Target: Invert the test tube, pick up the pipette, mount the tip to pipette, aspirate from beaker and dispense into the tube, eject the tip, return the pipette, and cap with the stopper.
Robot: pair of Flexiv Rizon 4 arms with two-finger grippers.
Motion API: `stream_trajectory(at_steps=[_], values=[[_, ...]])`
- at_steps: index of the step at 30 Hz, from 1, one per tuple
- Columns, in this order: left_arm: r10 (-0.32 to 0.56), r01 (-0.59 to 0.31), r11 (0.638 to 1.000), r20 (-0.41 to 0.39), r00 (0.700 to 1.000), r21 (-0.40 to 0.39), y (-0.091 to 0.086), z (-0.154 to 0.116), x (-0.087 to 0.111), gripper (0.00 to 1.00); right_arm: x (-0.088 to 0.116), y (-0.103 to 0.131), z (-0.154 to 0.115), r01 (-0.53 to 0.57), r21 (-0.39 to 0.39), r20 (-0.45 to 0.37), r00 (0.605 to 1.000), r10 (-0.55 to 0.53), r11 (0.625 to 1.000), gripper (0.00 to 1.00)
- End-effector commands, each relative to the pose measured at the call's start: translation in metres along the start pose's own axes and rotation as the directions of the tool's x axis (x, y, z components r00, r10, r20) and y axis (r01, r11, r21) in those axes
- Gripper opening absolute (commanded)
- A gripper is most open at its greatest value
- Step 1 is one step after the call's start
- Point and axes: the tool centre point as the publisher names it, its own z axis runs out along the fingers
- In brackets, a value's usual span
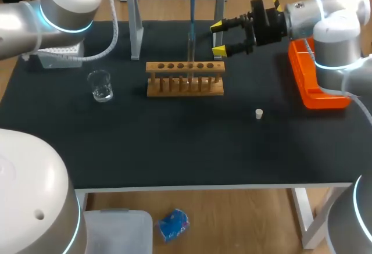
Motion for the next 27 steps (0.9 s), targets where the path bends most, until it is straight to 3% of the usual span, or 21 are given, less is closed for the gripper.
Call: stream_trajectory(at_steps=[1,19,23,27], values=[[0.006,-0.006,1.000,0.004,1.000,-0.005,-0.005,-0.006,0.004,0.00,0.000,0.000,0.000,0.001,0.000,0.001,1.000,-0.001,1.000,1.00],[0.058,-0.059,0.998,0.052,0.997,0.021,-0.029,-0.026,0.007,0.00,0.000,0.000,0.000,0.001,0.000,0.001,1.000,-0.001,1.000,1.00],[0.076,-0.074,0.997,0.060,0.995,-0.034,-0.024,-0.044,0.007,0.00,0.000,0.000,0.000,0.001,0.000,0.001,1.000,-0.001,1.000,1.00],[0.072,-0.065,0.995,0.087,0.994,-0.075,-0.007,-0.076,0.008,0.00,0.000,0.000,0.000,0.001,0.000,0.001,1.000,-0.001,1.000,1.00]])
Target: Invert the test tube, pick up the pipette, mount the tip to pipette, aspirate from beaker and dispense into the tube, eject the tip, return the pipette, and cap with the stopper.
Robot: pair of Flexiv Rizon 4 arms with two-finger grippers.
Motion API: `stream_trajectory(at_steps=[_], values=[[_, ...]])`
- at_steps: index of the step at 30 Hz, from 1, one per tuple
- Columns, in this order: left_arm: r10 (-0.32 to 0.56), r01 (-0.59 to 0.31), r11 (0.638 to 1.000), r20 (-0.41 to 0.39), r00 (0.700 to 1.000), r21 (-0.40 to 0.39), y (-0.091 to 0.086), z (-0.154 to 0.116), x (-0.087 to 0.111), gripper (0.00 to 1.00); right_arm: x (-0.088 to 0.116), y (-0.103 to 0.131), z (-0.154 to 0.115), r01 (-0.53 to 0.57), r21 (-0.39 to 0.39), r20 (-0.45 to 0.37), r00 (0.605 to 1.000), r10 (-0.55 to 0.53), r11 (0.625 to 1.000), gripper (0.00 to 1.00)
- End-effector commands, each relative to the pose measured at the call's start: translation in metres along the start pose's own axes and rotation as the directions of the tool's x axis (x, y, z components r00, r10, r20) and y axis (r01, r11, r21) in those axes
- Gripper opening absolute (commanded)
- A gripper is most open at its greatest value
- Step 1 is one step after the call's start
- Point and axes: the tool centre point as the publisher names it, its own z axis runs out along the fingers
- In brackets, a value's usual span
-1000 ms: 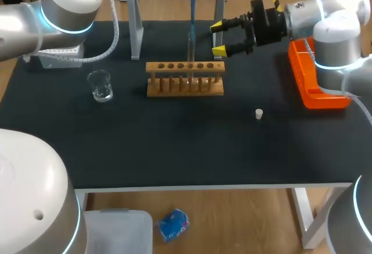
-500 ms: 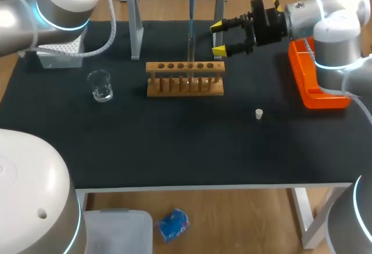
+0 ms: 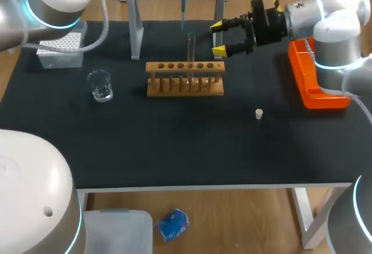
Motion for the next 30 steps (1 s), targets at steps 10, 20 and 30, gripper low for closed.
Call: stream_trajectory(at_steps=[10,20,30], values=[[-0.091,0.094,0.990,0.034,0.995,-0.109,0.070,-0.104,0.029,0.00,0.000,0.000,0.000,0.001,0.000,0.001,1.000,-0.001,1.000,1.00],[-0.116,0.112,0.992,-0.078,0.990,-0.050,0.097,-0.086,0.089,0.00,0.000,0.000,0.000,0.001,0.000,0.001,1.000,-0.001,1.000,1.00],[-0.042,0.049,0.998,-0.227,0.973,0.026,0.106,-0.050,0.121,0.00,0.000,0.000,0.000,0.001,0.000,0.001,1.000,-0.001,1.000,1.00]])
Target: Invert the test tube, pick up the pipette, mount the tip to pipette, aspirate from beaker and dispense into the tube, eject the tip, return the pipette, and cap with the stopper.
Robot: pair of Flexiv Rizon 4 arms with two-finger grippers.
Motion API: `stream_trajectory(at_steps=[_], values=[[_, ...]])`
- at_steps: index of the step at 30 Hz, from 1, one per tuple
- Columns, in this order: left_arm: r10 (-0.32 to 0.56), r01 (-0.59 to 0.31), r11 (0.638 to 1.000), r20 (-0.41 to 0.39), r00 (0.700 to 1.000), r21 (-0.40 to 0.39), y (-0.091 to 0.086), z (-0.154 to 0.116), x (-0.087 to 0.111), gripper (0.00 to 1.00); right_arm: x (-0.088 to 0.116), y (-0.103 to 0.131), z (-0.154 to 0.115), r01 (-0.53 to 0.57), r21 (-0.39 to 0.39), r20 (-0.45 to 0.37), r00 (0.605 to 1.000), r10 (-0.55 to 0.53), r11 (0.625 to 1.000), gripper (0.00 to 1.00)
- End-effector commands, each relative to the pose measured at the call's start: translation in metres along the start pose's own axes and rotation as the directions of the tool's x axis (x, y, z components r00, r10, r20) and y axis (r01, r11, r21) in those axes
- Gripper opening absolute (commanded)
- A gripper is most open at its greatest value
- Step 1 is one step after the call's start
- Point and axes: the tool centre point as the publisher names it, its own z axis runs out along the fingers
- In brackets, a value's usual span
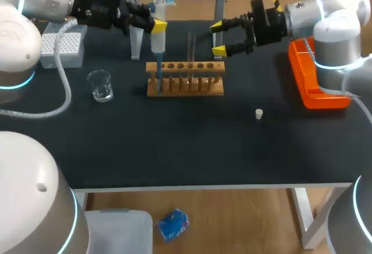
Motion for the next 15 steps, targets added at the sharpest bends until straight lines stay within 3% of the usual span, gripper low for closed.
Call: stream_trajectory(at_steps=[1,15], values=[[0.022,-0.019,0.997,-0.039,0.999,0.076,0.002,0.024,-0.006,0.00,0.000,-0.001,0.000,0.001,0.000,0.001,1.000,-0.001,1.000,1.00],[0.075,-0.071,0.997,-0.115,0.990,0.038,0.003,0.056,-0.002,0.00,0.000,-0.001,0.000,0.001,0.000,0.001,1.000,-0.001,1.000,1.00]])
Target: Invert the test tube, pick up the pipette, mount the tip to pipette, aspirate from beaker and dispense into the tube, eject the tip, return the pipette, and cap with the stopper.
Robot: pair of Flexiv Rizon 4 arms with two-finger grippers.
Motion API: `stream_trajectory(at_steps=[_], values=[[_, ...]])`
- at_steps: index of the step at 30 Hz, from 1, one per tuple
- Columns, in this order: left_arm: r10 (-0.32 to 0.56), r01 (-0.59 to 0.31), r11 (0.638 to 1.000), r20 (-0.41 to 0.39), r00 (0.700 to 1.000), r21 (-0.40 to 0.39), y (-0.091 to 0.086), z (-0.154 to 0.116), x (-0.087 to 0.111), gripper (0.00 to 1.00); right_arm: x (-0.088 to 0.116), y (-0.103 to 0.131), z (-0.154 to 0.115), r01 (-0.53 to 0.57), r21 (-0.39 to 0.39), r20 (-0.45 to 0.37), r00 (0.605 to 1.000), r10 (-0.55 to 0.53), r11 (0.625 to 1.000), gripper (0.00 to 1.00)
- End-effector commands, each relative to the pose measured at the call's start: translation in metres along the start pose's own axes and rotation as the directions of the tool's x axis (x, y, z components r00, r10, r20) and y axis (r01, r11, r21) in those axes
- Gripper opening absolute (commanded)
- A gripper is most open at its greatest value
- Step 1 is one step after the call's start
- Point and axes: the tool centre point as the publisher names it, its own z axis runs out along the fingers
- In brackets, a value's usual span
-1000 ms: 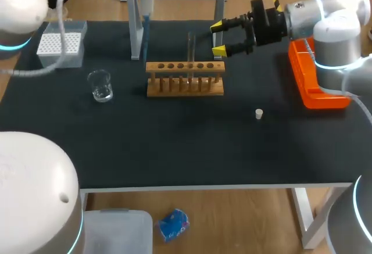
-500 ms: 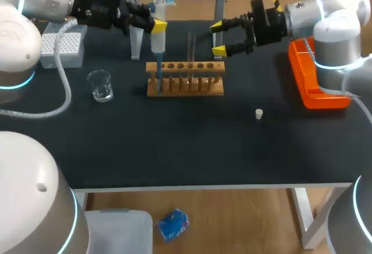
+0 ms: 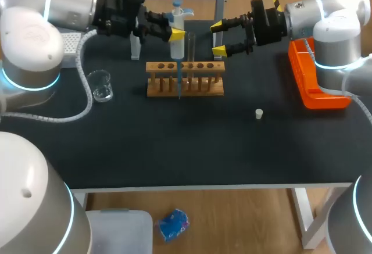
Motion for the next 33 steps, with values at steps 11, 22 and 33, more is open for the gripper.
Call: stream_trajectory(at_steps=[11,22,33], values=[[0.011,-0.012,1.000,-0.019,1.000,-0.017,-0.002,0.009,-0.005,0.00,0.000,0.000,0.000,0.001,0.000,0.001,1.000,-0.001,1.000,1.00],[0.011,-0.012,1.000,-0.019,1.000,-0.017,-0.002,0.009,-0.005,0.00,0.062,0.013,-0.059,-0.006,-0.022,-0.036,0.999,0.005,1.000,1.00],[0.011,-0.012,1.000,-0.019,1.000,-0.017,-0.002,0.009,-0.005,0.00,0.124,0.009,-0.042,0.013,-0.145,-0.187,0.981,-0.040,0.989,1.00]])
